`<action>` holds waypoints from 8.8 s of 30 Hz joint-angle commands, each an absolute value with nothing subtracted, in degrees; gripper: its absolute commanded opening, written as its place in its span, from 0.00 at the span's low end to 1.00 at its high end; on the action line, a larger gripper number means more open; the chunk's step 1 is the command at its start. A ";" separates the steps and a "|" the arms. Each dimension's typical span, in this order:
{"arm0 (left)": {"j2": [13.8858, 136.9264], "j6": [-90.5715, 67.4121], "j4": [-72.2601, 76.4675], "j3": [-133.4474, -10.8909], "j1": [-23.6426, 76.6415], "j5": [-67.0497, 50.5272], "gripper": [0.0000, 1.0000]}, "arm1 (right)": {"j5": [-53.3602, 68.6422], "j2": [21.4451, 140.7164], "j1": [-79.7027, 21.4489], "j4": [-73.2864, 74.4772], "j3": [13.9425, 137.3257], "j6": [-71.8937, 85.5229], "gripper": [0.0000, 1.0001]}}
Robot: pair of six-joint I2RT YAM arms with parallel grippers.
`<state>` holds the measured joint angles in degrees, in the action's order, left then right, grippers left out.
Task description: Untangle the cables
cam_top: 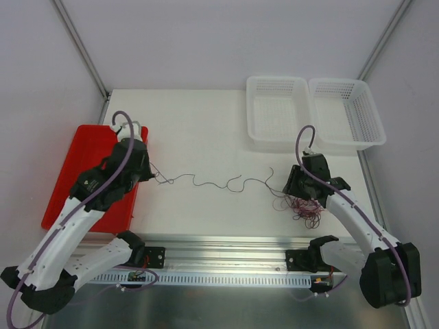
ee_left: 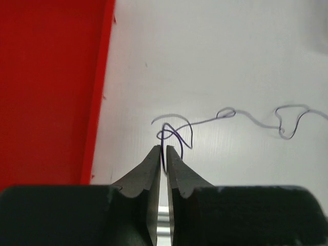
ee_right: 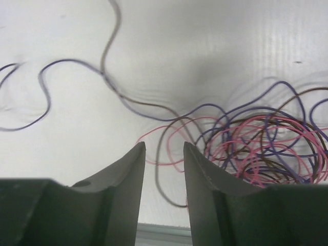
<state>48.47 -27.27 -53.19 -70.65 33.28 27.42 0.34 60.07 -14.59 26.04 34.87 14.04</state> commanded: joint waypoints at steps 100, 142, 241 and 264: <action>75.32 -15.64 -32.61 -62.05 45.00 -4.83 0.00 | 19.34 73.22 -40.43 -10.46 37.27 5.19 0.47; 76.91 -28.12 -41.47 -59.68 43.15 18.73 0.36 | -0.44 45.80 -34.62 30.58 38.32 9.49 0.99; 66.53 -25.85 -24.35 -56.33 -20.75 -2.98 0.95 | -12.74 40.95 -35.69 43.77 43.59 12.31 0.97; 77.68 -25.56 -22.59 -60.28 37.67 -8.36 0.98 | -15.90 48.96 -27.69 37.17 36.48 20.55 0.93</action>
<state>73.71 -21.32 -23.05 -56.93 31.66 -11.51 -12.08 52.42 -28.01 36.56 37.10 16.75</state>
